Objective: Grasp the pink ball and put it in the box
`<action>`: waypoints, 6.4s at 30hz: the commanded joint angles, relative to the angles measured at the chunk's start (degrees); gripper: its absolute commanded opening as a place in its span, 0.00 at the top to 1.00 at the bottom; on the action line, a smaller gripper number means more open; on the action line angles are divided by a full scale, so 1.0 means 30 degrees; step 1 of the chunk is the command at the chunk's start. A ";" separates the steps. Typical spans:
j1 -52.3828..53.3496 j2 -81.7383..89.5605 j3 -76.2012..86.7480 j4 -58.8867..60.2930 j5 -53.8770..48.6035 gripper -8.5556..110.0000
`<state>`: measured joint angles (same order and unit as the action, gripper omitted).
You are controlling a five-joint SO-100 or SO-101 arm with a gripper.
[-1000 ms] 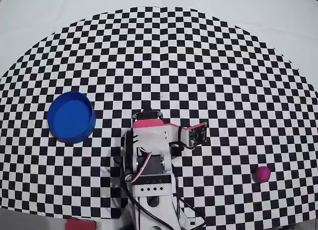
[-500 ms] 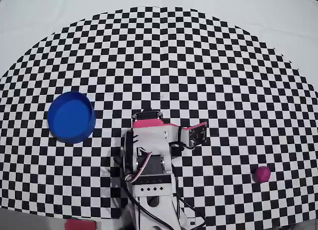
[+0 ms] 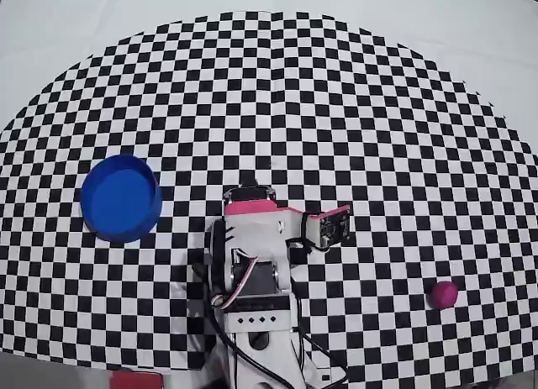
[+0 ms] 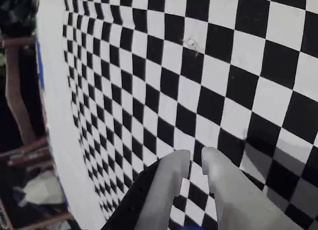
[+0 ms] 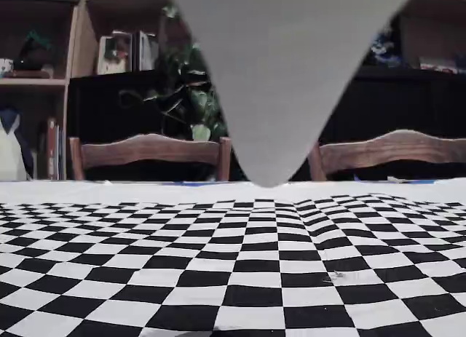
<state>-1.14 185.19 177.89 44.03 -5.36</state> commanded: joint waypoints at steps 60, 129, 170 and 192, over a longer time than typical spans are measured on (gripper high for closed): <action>0.1318 -0.0967 0.0146 -1.1924 -2.8799 0.72; 1.7139 -0.2197 0.0146 -1.3184 -2.8652 0.70; 2.6016 -0.2432 0.0146 -1.3008 -2.8711 0.70; 2.7158 -0.3223 0.0146 -1.2305 -2.8594 0.70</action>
<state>79.37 176.66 177.89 6.86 -91.41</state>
